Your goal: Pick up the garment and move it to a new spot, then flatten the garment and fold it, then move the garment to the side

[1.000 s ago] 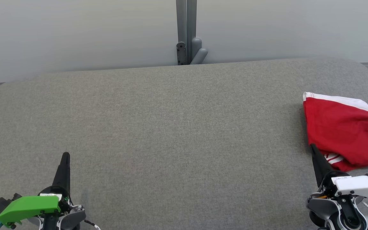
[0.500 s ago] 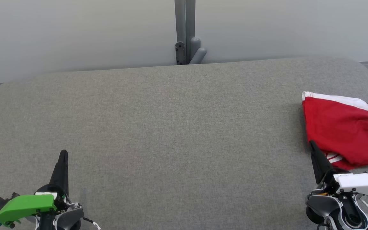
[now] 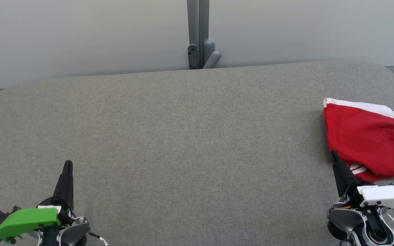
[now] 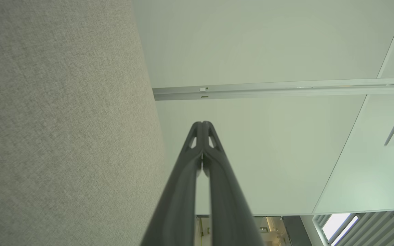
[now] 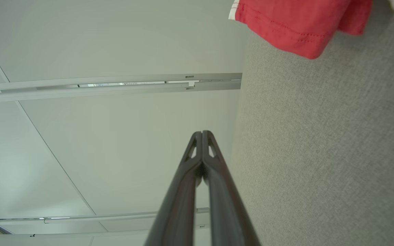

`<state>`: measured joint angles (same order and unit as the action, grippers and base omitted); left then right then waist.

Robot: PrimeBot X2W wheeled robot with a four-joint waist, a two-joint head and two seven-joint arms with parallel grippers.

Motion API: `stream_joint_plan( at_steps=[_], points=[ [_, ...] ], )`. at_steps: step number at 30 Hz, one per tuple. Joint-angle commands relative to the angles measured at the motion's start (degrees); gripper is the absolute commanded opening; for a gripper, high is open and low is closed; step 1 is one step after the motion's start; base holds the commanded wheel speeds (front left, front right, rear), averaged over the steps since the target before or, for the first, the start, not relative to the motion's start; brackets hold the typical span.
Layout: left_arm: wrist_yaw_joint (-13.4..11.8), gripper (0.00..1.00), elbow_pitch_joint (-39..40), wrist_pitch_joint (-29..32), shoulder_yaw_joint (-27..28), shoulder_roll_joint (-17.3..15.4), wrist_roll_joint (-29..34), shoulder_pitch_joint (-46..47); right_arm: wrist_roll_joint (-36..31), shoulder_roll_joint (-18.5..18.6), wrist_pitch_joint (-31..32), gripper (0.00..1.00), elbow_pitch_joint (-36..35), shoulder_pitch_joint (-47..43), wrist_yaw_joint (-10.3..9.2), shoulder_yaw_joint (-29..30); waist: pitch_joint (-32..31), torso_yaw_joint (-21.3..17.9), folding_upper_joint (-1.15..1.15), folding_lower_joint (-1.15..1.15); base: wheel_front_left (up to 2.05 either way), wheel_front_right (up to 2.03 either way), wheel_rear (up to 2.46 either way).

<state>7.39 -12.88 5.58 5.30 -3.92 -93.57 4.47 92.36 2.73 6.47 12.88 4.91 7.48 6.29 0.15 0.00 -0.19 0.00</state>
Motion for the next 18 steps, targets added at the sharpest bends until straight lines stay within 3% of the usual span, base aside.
stream_joint_plan(
  at_steps=[1, 18],
  points=[
    [0.2, 0.00, 0.2, 0.2, 0.2, 0.2, 0.0, 0.9, 0.4, 0.3, 0.0, 0.00, -0.2, 0.2, 0.02, -0.1, 0.0, 0.0, 0.19, 0.00, 0.00, 0.00, 0.00],
    [0.2, 0.00, 0.2, 0.4, 0.4, 0.3, 0.2, 0.9, 0.4, 0.3, 0.0, 0.00, -0.2, 0.2, 0.02, -0.1, 0.0, 0.0, 0.19, 0.00, 0.00, 0.00, 0.00]
  ],
)
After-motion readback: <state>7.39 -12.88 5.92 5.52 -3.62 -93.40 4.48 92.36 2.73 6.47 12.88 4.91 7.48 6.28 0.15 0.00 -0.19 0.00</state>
